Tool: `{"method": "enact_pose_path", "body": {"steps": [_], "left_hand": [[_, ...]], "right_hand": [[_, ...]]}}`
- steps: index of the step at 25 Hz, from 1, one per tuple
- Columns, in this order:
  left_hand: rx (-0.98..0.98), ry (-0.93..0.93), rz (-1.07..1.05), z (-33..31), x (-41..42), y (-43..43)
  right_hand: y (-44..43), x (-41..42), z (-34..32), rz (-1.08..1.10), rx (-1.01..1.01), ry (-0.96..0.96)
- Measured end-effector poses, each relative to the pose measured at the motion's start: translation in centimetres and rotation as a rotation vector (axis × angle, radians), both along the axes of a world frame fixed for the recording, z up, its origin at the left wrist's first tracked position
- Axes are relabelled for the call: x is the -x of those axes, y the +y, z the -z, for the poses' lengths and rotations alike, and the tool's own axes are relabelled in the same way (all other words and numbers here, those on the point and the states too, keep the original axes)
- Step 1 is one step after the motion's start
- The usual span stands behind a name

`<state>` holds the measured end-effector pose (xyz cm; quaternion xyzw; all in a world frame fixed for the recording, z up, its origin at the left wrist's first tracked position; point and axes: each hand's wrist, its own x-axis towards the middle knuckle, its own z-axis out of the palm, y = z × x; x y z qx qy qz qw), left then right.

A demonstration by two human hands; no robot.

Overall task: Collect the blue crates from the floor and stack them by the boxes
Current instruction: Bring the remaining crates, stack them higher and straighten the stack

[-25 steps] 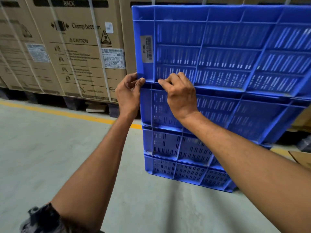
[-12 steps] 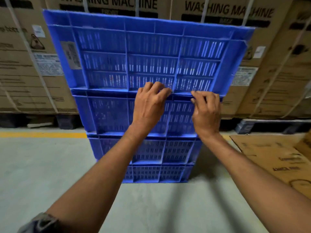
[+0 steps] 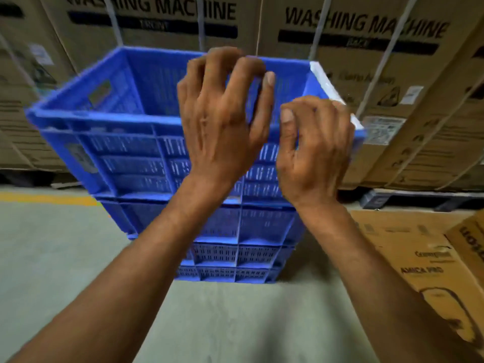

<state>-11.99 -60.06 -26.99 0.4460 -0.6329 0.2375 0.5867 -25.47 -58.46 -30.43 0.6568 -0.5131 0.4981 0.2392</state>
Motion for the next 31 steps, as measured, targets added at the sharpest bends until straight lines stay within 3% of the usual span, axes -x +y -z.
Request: {"method": "enact_pose_path", "body": {"steps": [2, 5, 7, 9, 13, 18, 20, 22, 24, 25, 28, 31], "left_hand": [[-0.341, -0.049, -0.125, -3.7, -1.8, -2.9], [-1.063, -0.294, -0.026, -4.1, -6.9, -4.2], [-1.294, -0.508, -0.011, -4.2, -9.0, -3.6], [-1.304, -0.614, -0.011, -4.6, -9.2, -3.2], [-1.317, -0.641, -0.083, -5.2, -7.5, -4.6], [-1.481, -0.611, -0.041, -6.2, -7.0, -5.0], [-1.561, -0.52, 0.088, -6.0, -7.7, -5.3], [-1.438, -0.369, 0.159, -6.3, -10.5, -5.6], [-1.106, -0.28, -0.013, -6.6, -14.8, -7.2], [-1.033, -0.26, -0.133, -6.8, -17.4, -8.2], [-1.229, -0.306, -0.264, -6.8, -23.9, -12.7], [-1.414, -0.316, -0.122, -4.7, -26.3, -15.0]], "right_hand": [[-1.9, -0.8, -3.3, 0.077, -0.343, 0.154], [-2.4, -0.4, -4.6, 0.12, -0.717, 0.349], [-2.9, 0.4, -6.0, -0.014, -0.951, 0.417], [-3.9, 1.2, -7.2, -0.096, -1.135, 0.473], [-5.2, 1.3, -6.9, -0.06, -1.123, 0.522], [-5.6, 1.4, -7.9, -0.023, -1.208, 0.486], [-5.1, 1.1, -8.6, -0.019, -1.336, 0.456], [-4.8, -0.4, -9.9, -0.121, -1.386, 0.455], [-5.0, -4.4, -11.0, -0.259, -1.33, 0.463], [-5.4, -7.3, -11.2, -0.325, -1.284, 0.487], [-7.8, -15.9, -10.3, -0.436, -1.377, 0.515], [-9.7, -18.9, -10.0, -0.384, -1.587, 0.592]]}}
